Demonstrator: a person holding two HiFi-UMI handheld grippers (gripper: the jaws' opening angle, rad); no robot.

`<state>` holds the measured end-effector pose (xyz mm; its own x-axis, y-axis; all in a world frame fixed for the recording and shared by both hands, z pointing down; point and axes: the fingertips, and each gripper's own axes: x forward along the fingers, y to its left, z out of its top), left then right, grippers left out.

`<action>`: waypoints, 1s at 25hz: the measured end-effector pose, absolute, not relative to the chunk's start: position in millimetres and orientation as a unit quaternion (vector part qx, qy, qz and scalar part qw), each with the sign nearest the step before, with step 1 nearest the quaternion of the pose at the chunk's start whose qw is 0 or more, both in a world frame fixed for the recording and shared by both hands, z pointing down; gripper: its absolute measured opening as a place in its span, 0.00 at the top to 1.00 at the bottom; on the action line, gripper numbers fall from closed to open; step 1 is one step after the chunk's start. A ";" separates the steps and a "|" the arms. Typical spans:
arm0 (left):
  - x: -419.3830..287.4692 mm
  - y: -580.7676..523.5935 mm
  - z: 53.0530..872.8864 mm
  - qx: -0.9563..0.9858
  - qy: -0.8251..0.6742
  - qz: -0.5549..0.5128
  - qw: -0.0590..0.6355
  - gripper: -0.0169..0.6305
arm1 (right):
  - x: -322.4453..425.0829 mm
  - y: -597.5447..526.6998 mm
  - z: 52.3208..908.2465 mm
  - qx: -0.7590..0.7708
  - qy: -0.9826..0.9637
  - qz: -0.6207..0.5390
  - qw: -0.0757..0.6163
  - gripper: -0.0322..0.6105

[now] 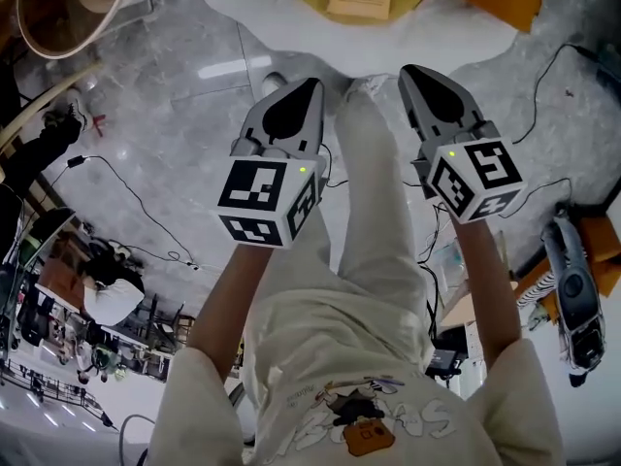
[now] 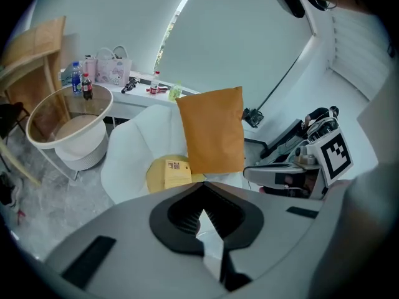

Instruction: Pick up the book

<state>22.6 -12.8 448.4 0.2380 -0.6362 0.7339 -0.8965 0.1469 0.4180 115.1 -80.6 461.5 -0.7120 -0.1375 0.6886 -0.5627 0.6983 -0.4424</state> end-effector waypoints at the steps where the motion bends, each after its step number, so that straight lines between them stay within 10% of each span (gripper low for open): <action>1: 18.5 -12.4 455.4 0.635 -0.604 0.139 0.461 0.97 | 110.9 -80.3 468.8 0.199 -0.864 0.327 0.327 0.91; 25: -1.4 -6.8 609.0 0.565 -0.639 0.084 0.515 0.97 | 59.4 -95.1 602.5 0.100 -0.870 0.208 0.436 0.91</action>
<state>-1.4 -6.8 609.0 0.1686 -0.6361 0.7530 -0.8088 0.3474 0.4745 59.4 -95.1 602.5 -0.6002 0.0067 0.7998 -0.3553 0.8936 -0.2742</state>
